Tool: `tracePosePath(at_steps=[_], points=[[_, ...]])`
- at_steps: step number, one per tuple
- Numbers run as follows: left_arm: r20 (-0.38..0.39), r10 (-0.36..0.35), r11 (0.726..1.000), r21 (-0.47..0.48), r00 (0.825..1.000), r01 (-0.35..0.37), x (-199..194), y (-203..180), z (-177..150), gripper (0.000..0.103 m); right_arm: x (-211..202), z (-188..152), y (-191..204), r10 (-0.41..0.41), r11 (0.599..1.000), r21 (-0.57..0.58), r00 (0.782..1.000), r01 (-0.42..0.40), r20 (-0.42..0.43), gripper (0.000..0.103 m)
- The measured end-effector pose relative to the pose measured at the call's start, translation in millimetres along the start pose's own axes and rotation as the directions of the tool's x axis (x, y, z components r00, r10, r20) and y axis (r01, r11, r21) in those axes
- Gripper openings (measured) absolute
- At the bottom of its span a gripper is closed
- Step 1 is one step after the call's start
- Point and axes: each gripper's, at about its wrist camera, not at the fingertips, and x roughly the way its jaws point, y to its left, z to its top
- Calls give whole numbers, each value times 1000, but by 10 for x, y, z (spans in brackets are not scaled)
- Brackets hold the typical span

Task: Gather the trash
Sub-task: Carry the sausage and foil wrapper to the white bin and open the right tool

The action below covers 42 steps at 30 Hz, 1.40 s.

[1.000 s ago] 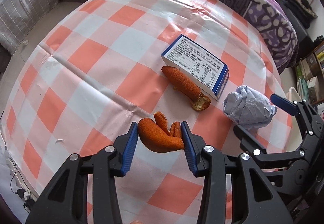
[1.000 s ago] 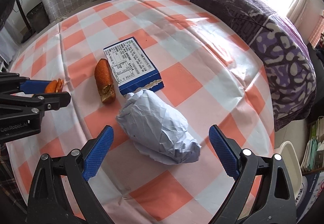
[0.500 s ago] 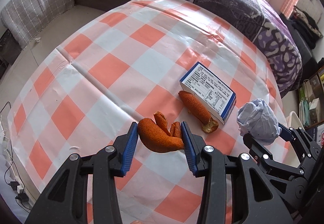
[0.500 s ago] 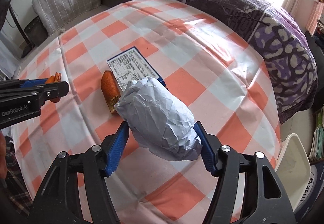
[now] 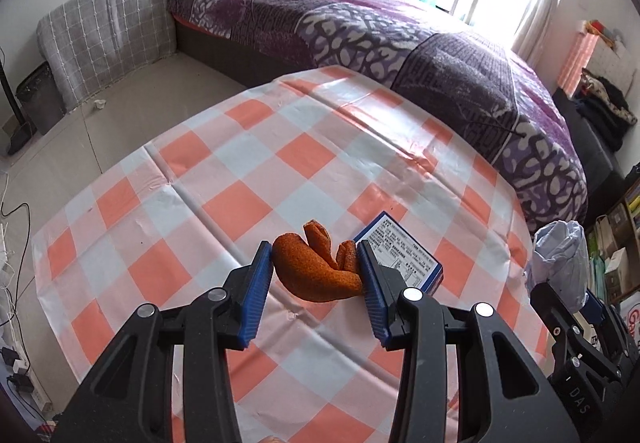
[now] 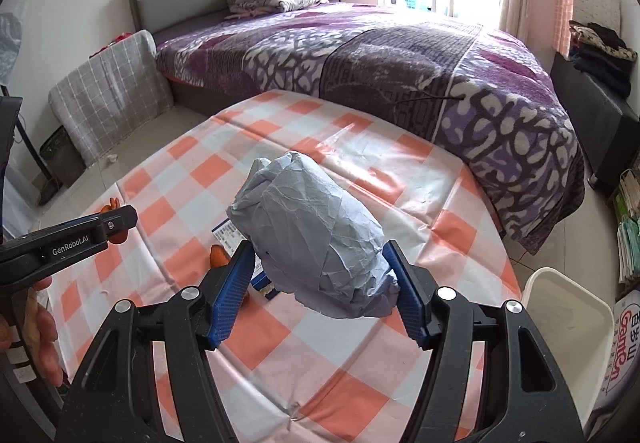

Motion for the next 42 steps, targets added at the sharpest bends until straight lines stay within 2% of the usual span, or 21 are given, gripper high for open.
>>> tracePosePath(at_steps=[8, 13, 29, 42], points=[[107, 26, 1000, 3, 994, -26, -173, -129, 50, 43, -182, 38, -202, -34, 995, 99, 998, 28, 62, 63], [134, 21, 1000, 11, 991, -23, -225, -232, 53, 43, -256, 34, -314, -57, 990, 135, 995, 46, 79, 63], [150, -47, 996, 86, 988, 35, -325, -764, -29, 43, -486, -44, -714, -119, 974, 204, 989, 99, 89, 63], [143, -111, 978, 190, 983, 82, -420, -1324, -204, 43, -776, -154, -1226, -183, 939, 311, 978, 144, 101, 63]])
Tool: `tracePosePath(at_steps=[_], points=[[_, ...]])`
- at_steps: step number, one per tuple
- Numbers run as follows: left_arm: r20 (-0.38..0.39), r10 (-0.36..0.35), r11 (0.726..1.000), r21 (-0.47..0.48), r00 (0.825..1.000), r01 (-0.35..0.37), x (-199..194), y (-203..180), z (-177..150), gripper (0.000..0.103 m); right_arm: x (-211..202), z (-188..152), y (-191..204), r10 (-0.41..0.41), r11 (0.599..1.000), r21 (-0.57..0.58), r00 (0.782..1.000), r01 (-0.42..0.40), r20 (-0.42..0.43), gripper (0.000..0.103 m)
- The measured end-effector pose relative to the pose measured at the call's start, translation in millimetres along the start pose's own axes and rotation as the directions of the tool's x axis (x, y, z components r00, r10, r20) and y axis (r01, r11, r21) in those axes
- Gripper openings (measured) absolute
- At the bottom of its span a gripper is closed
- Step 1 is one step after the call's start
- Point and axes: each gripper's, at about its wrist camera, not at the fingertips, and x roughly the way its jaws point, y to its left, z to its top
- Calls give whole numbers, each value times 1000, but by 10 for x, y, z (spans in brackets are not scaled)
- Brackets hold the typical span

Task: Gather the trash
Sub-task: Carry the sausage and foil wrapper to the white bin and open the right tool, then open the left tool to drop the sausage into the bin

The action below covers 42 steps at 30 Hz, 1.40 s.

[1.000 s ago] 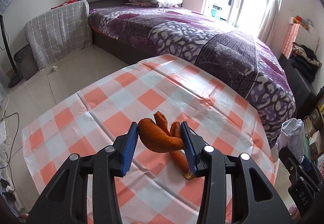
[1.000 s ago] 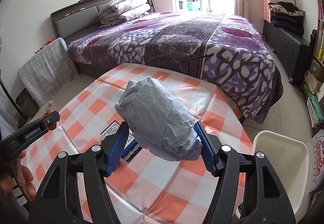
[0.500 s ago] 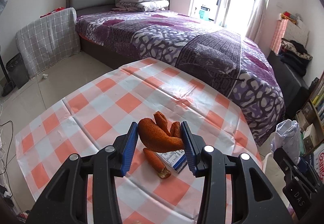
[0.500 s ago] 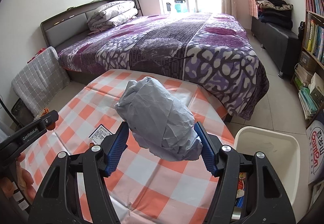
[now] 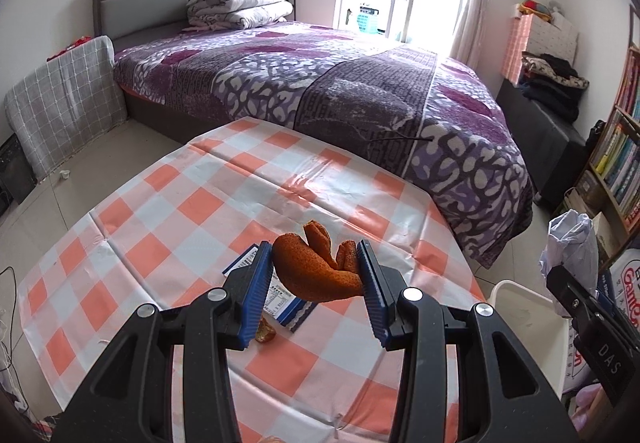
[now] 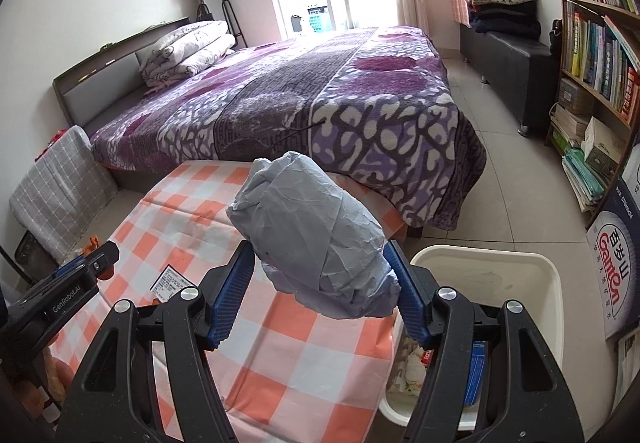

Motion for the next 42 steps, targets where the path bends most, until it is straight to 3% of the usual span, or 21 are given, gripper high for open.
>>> tracePosePath(at_steps=[11, 18, 25, 28, 37, 42], points=[[-14, -58, 992, 109, 998, 59, -46, -513, -152, 43, -189, 70, -566, -68, 990, 123, 998, 66, 17, 64], [-30, -108, 978, 175, 994, 112, -95, -833, -270, 43, -308, 71, -975, -127, 964, 234, 992, 124, 0, 66], [-52, -158, 959, 230, 986, 166, -144, -1153, -381, 43, -439, 54, -1391, -185, 916, 362, 983, 174, -5, 83], [-73, -179, 952, 240, 981, 191, -140, -1264, -424, 43, -501, 43, -1535, -197, 898, 402, 980, 181, -2, 84], [-150, -249, 921, 270, 957, 281, -135, -1607, -583, 43, -626, 23, -1825, -192, 865, 473, 981, 168, 2, 88], [-220, -305, 897, 261, 927, 357, -83, -1774, -696, 44, -669, 17, -1896, -204, 855, 487, 979, 177, 3, 90]])
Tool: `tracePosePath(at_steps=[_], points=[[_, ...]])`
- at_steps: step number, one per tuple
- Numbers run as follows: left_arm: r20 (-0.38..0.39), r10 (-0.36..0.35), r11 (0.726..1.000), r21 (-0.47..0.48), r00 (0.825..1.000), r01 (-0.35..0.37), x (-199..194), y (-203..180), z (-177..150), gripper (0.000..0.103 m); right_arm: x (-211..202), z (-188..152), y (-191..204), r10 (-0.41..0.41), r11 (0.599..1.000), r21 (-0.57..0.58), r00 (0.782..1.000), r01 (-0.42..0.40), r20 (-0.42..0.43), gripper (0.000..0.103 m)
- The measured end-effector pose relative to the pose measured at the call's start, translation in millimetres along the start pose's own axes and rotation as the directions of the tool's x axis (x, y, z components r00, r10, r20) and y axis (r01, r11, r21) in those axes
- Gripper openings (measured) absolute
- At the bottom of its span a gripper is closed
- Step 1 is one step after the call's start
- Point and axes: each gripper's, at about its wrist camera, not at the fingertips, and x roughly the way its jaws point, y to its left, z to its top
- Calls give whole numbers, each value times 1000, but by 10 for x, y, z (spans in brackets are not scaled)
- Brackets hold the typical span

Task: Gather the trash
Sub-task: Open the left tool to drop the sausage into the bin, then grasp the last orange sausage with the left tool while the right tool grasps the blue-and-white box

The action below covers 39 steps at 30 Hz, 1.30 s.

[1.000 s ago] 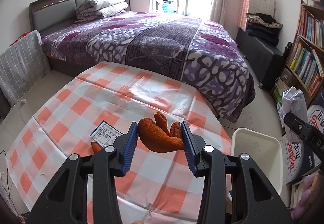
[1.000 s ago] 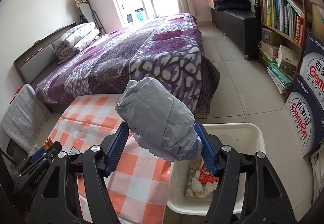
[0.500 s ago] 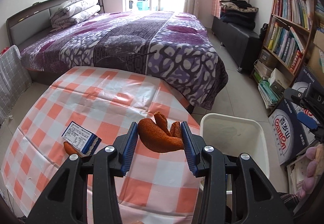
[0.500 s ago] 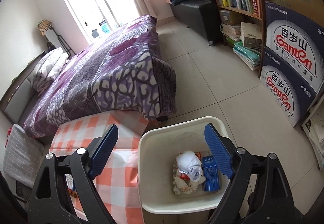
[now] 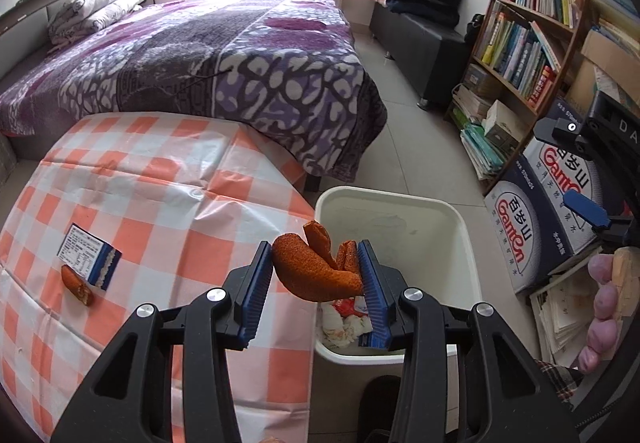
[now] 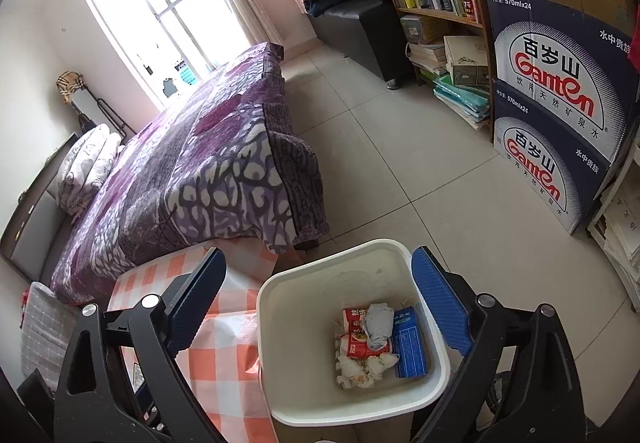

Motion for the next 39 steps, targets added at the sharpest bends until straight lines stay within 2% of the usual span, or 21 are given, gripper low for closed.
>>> tracePosePath(at_steps=[3, 6, 8, 9, 10, 12, 14, 21, 27, 34, 39], points=[[-26, -47, 999, -4, 999, 47, 62, -51, -19, 44, -4, 7, -28, -6, 1000, 12, 1000, 6, -1, 90], [-50, -129, 992, -20, 990, 128, 94, -68, -13, 45, 12, 24, -56, -11, 1000, 21, 1000, 11, -5, 90], [-60, -184, 983, -30, 981, 182, 101, -78, -1, 53, 22, 20, -49, -13, 1000, 19, 1000, 13, -7, 90], [-62, -204, 979, -38, 977, 202, 98, -75, 2, 64, 26, 17, -42, -14, 1000, 15, 1000, 14, -7, 90], [-58, -211, 977, -48, 976, 208, 89, -74, 4, 70, 30, 13, -35, -14, 1000, 11, 1000, 14, -8, 90], [-55, -198, 979, -52, 979, 195, 84, -57, 5, 74, 42, 2, -15, -13, 1000, 6, 1000, 13, -11, 90], [-54, -180, 983, -57, 982, 177, 80, -7, 2, 78, 55, -5, 1, -10, 1000, 6, 1000, 10, -15, 90], [-69, -80, 993, -92, 994, 73, 104, 299, -56, 79, 141, -78, 153, 10, 1000, -22, 998, -11, -63, 92], [-109, 21, 992, -119, 994, -34, 172, 649, -202, 81, 256, -228, 419, 26, 994, -98, 991, -39, -134, 92], [-170, 159, 971, -151, 973, -185, 232, 1112, -371, 81, 366, -429, 730, 49, 986, -144, 974, -83, -222, 92], [-195, 283, 935, -164, 939, -315, 188, 1518, -474, 81, 450, -601, 971, 101, 983, -114, 941, -144, -322, 93]])
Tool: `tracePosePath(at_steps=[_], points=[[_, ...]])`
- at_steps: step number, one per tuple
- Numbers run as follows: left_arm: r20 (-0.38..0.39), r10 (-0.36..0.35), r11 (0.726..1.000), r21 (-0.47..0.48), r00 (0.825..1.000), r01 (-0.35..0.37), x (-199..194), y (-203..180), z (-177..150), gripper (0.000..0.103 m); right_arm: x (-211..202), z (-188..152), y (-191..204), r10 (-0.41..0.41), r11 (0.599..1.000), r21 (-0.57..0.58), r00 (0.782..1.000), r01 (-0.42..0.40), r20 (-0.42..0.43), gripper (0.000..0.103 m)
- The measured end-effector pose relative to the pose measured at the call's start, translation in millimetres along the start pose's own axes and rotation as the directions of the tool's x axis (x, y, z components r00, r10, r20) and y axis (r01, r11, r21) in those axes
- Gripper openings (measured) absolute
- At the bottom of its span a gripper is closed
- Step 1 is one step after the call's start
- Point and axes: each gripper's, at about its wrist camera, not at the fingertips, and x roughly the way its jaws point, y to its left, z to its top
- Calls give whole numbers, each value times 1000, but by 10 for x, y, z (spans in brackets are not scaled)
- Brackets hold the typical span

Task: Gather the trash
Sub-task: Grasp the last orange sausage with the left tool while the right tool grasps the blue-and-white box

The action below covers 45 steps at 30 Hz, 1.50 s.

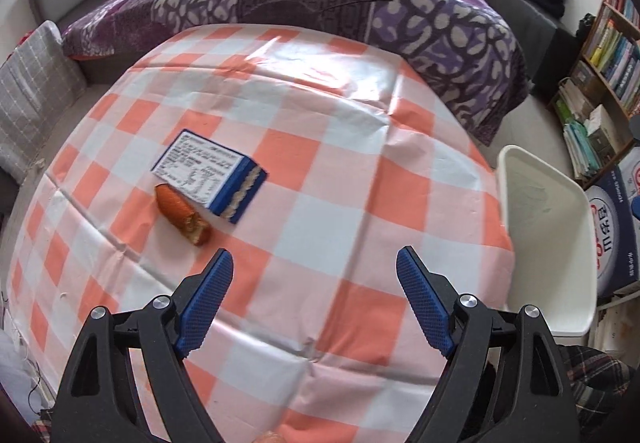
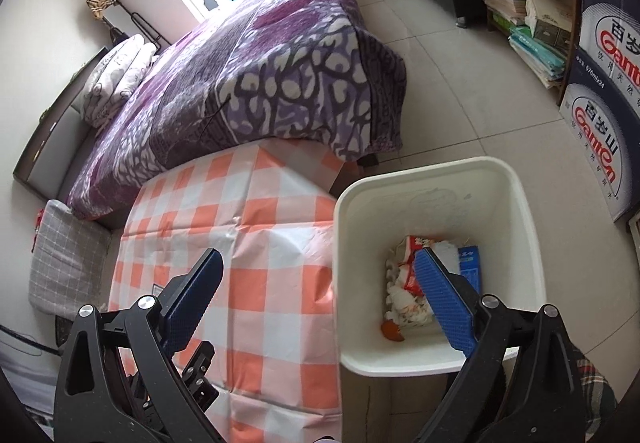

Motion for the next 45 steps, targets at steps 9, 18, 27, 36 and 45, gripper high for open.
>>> tracePosePath(at_steps=[9, 18, 27, 36, 45], points=[[-112, 50, 953, -291, 992, -81, 353, 1064, 57, 81, 201, -210, 678, 62, 995, -72, 997, -65, -52, 93], [-174, 13, 927, -367, 985, -77, 658, 1285, 149, 77, 446, -219, 762, 25, 997, -70, 995, -33, -100, 93], [-177, -28, 924, -380, 984, -42, 775, 1243, 391, 72, 605, -205, 742, 3, 998, -67, 992, -11, -124, 93], [-172, 66, 956, -272, 983, -112, 694, 1223, 164, 47, 868, -306, 915, -27, 991, -131, 985, 5, -168, 93], [-121, 33, 903, -423, 992, -81, 474, 1929, 32, 21, 1262, -625, 1583, -63, 887, -462, 992, 4, -113, 93]])
